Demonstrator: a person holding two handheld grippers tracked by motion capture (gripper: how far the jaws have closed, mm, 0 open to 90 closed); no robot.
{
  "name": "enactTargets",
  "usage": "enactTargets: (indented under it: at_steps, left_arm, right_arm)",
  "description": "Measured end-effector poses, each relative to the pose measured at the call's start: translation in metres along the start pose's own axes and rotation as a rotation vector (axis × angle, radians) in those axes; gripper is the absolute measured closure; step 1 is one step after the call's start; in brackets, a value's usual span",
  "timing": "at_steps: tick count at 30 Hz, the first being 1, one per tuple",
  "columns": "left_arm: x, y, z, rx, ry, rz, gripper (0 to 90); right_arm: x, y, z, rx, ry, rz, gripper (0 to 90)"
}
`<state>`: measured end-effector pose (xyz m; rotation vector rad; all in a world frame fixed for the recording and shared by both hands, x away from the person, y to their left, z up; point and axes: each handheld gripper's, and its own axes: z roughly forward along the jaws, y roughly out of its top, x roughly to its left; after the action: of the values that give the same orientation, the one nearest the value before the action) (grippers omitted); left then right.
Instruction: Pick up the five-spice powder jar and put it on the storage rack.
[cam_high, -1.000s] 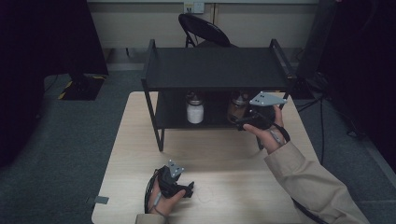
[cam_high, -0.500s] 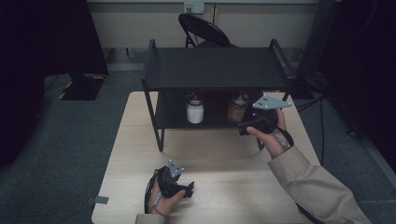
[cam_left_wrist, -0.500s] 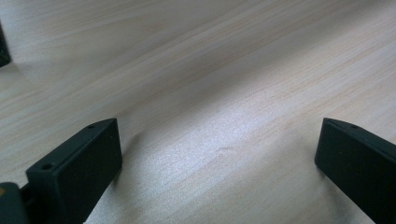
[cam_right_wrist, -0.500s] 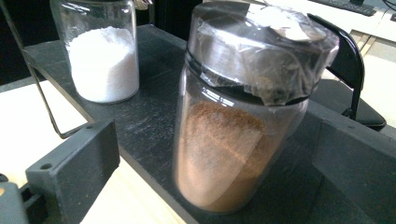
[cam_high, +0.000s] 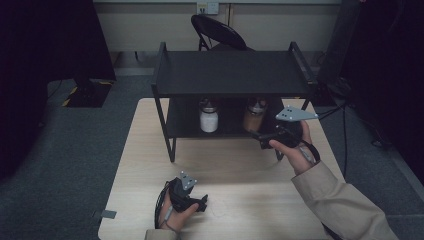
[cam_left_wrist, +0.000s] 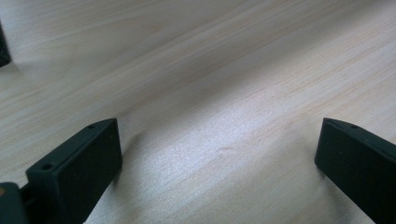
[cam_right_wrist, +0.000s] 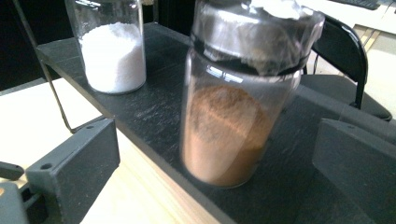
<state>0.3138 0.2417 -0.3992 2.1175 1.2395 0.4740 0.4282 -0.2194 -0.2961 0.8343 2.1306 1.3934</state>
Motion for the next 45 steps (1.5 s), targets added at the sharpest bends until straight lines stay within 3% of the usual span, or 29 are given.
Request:
enactTargets:
  at_steps: [45]
  left_arm:
    - [-0.001, 0.0, 0.0, -0.001, 0.004, -0.004, 0.0]
  right_arm:
    - [0.009, -0.036, -0.016, 0.003, 0.063, 0.075, 0.0]
